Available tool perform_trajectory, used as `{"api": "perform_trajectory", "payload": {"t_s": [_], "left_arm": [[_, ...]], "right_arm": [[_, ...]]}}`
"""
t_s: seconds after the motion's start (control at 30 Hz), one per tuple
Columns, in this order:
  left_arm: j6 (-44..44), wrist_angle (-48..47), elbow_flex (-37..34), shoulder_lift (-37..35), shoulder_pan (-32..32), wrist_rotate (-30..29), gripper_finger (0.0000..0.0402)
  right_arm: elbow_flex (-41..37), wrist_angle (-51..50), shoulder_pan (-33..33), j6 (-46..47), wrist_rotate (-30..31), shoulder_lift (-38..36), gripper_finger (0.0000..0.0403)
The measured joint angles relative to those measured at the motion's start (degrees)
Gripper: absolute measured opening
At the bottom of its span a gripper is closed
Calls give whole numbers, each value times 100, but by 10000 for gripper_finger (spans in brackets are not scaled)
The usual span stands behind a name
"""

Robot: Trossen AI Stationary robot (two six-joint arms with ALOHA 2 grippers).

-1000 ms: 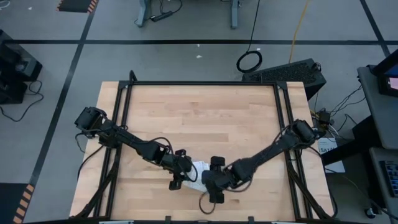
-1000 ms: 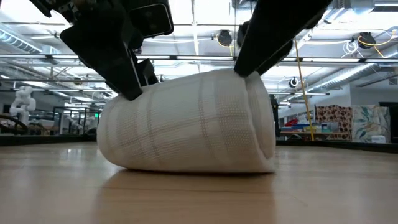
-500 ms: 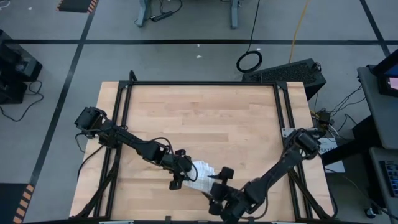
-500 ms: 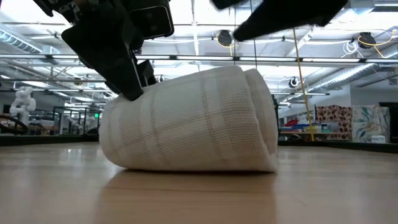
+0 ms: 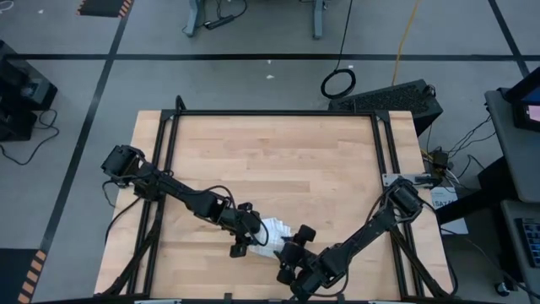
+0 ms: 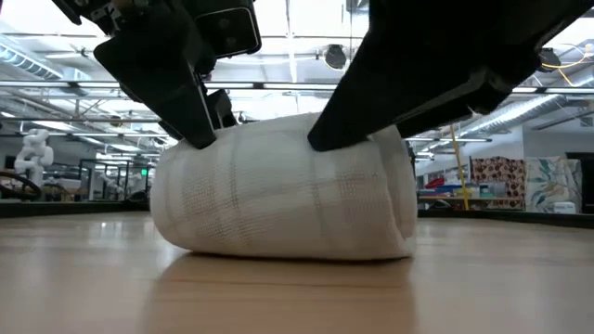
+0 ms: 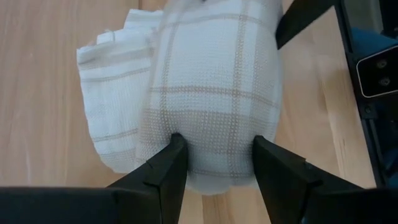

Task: Roll towel
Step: Roll the brown checkered towel

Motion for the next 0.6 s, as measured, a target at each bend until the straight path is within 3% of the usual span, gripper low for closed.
{"api": "perform_trajectory", "payload": {"t_s": [0.2,0.37,0.47,0.6], "left_arm": [[498,52,-7,-62,0,-26,178],[896,-433,-9,-465,-12,-75,178],[1183,-531,-53,-709,-248,-531,178],[1747,104,-405,-733,-691,-1313,178]], "right_arm": [[9,16,-143,335,-742,-23,189],[13,96,-244,573,-949,-24,180],[9,254,-296,576,-1111,-22,182],[9,448,-338,621,-1318,-21,184]]}}
